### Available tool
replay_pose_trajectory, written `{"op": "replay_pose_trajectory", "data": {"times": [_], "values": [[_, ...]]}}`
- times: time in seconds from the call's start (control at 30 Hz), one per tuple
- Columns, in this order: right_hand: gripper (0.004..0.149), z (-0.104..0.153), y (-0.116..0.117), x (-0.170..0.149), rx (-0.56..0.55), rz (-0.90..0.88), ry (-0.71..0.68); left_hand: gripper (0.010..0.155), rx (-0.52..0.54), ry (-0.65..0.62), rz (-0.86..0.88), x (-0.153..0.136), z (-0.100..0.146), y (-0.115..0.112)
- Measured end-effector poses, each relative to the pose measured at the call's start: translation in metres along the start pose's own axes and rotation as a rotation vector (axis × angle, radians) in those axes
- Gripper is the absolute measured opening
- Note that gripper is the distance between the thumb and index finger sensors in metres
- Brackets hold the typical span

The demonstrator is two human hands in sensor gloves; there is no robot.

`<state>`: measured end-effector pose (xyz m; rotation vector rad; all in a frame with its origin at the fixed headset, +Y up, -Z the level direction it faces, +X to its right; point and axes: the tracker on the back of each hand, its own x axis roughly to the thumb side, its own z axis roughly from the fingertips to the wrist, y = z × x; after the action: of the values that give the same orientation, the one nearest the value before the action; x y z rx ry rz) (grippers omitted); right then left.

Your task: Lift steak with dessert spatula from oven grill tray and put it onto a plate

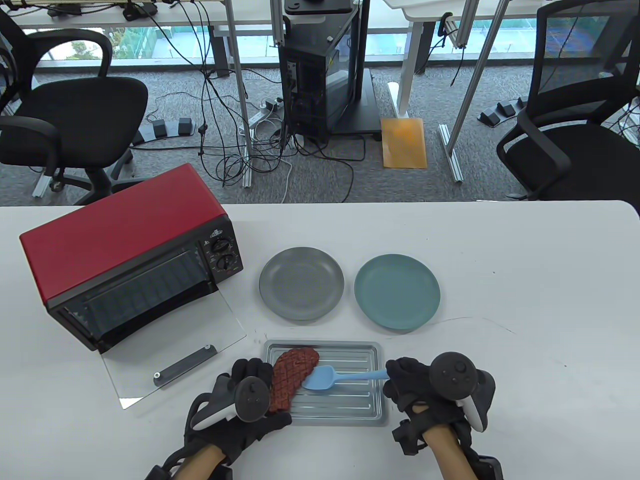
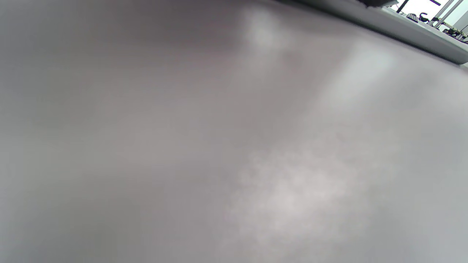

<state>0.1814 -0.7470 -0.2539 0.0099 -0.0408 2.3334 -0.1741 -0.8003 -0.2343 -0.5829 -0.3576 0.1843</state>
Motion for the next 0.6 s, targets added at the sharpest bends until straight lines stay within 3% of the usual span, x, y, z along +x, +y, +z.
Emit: {"op": "replay_pose_trajectory", "data": {"times": [0.27,0.6], "values": [[0.051,-0.001,0.007,0.001,0.042,-0.059,-0.005,0.088,-0.001,-0.005,0.004,-0.001,0.0,0.0],[0.055,-0.003,0.031,0.001,0.144,-0.112,-0.006,0.088,-0.005,-0.012,0.009,-0.003,-0.001,0.0]]}}
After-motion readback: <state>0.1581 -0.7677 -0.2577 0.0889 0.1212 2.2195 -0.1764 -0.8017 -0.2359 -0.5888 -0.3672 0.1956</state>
